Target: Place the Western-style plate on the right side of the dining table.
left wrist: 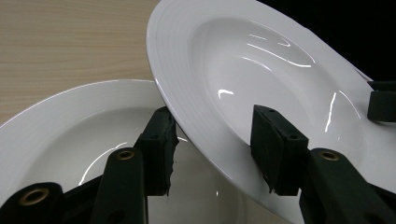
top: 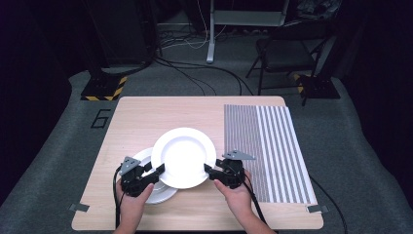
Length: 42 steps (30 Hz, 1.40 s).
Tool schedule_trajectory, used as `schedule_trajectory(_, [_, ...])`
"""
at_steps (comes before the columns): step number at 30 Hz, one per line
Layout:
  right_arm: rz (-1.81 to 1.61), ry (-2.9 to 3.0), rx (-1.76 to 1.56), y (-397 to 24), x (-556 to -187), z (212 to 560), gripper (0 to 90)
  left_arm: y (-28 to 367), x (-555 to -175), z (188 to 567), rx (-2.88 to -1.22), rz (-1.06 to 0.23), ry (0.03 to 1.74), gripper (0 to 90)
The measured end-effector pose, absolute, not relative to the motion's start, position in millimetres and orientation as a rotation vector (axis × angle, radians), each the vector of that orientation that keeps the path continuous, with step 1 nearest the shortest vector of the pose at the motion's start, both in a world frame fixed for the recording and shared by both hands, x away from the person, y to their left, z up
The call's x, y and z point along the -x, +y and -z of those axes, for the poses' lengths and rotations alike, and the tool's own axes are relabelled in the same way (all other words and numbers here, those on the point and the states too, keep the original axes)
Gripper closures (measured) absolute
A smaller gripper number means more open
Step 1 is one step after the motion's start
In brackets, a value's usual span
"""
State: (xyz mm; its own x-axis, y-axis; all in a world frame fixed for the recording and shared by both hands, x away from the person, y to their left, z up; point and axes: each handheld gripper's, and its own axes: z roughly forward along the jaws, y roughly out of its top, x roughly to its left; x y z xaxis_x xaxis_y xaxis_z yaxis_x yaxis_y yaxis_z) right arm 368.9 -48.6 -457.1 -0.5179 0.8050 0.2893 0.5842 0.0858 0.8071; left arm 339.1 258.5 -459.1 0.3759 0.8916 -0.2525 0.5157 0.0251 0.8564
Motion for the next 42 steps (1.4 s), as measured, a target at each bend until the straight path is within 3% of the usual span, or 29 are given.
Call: schedule_trajectory(42, [-1.39, 1.987, -1.408, -91, -368, 445, 46.6, 212, -365, 449, -1.656, -0.446, 1.208, 50.1])
